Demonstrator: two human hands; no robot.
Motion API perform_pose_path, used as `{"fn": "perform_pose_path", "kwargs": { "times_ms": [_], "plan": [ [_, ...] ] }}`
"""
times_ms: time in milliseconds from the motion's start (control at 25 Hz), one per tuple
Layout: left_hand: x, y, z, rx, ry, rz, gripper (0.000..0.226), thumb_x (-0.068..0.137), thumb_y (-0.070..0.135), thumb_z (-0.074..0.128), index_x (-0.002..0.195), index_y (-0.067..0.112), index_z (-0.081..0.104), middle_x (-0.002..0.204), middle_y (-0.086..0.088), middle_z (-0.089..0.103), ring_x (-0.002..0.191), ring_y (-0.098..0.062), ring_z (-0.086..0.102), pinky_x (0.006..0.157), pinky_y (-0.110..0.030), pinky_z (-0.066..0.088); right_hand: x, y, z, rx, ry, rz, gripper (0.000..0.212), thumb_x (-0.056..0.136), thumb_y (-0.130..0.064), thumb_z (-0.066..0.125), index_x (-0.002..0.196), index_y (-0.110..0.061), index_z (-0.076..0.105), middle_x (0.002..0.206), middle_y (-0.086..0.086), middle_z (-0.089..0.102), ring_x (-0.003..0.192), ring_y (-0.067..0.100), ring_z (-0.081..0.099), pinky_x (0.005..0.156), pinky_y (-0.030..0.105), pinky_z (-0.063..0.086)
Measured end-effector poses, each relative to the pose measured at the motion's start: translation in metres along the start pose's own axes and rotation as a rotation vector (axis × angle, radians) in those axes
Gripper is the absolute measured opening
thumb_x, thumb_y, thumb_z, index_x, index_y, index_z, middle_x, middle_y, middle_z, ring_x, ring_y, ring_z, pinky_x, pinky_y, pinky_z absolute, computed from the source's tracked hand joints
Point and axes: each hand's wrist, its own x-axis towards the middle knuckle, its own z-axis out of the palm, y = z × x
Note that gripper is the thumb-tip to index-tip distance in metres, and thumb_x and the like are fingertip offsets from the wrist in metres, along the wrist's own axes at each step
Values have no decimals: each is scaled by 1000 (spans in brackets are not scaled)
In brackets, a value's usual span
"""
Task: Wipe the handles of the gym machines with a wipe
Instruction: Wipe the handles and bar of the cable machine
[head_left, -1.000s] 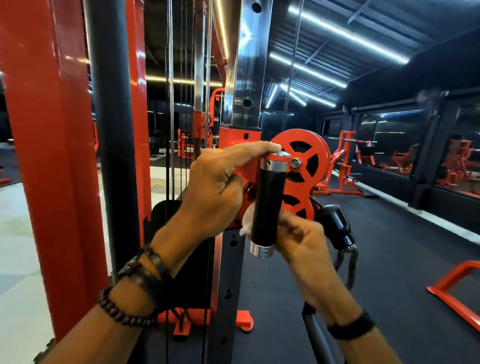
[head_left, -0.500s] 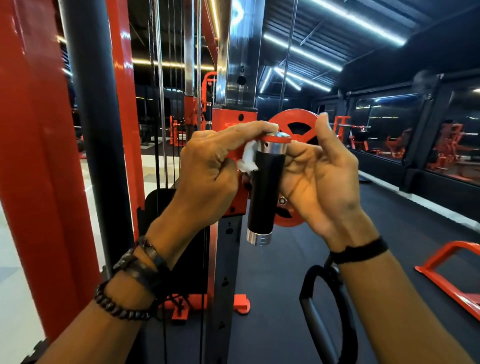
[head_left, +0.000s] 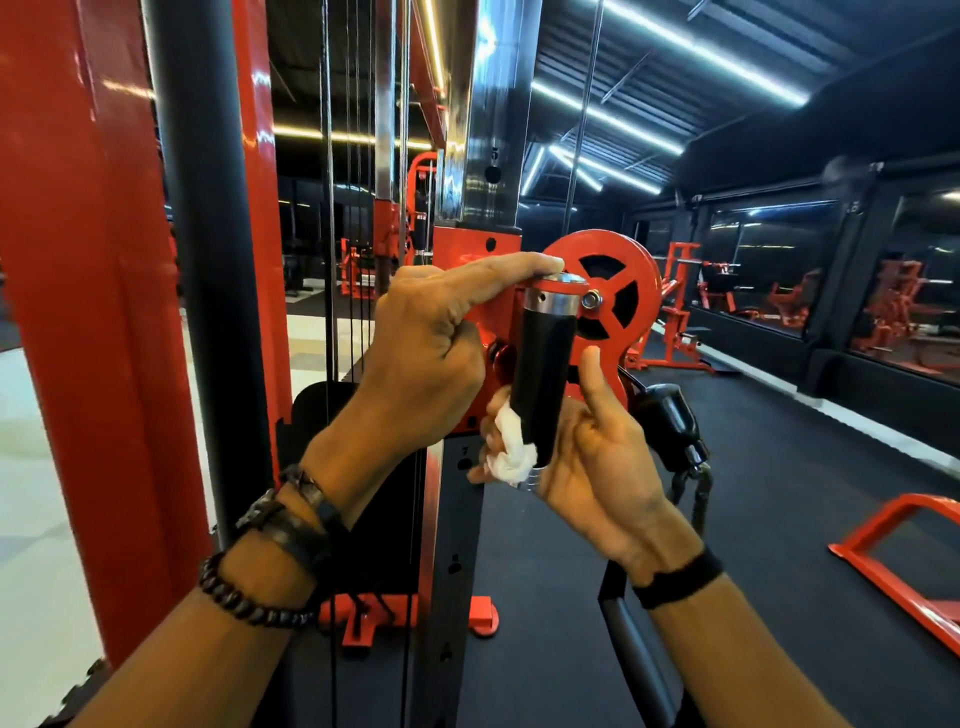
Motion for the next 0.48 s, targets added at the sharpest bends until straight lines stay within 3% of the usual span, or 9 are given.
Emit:
{"fn": "perform_pose_path", "kwargs": {
  "times_ms": [80, 200, 360, 480],
  "plan": [
    [1, 2, -1, 0, -9, -1, 59, 81, -7, 37, 127, 17, 65, 116, 8, 70, 103, -9, 69, 91, -42, 56, -1, 2, 3, 42, 0, -31, 67, 97, -59, 27, 106, -9, 72, 87, 14, 63, 79, 30, 54, 80, 46, 49],
    [1, 4, -1, 1, -15, -6, 61, 78, -11, 38, 126, 13, 66, 115, 3, 72, 100, -13, 71, 88, -42, 57, -6, -1, 5, 8, 20, -44, 70, 99, -56, 24, 101, -9, 75, 90, 15, 67, 81, 30, 60, 85, 47, 48],
    [0, 5, 0, 3, -18, -6, 66, 73, -13, 38, 127, 13, 66, 120, 1, 71, 110, -7, 67, 94, -41, 55, -8, -25, 10, -67, 257, -163, 67, 98, -49, 38, 120, 9, 61, 112, 27, 65, 103, 41, 59, 102, 54, 43],
    [-2, 4, 2, 20, -10, -13, 66, 73, -9, 38, 129, 16, 65, 124, 4, 69, 115, -7, 64, 99, -43, 53, -10, -37, 23, -336, 400, -293, 45, 101, -37, 41, 111, -5, 70, 105, 17, 73, 98, 34, 68, 92, 47, 54]
  ]
}}
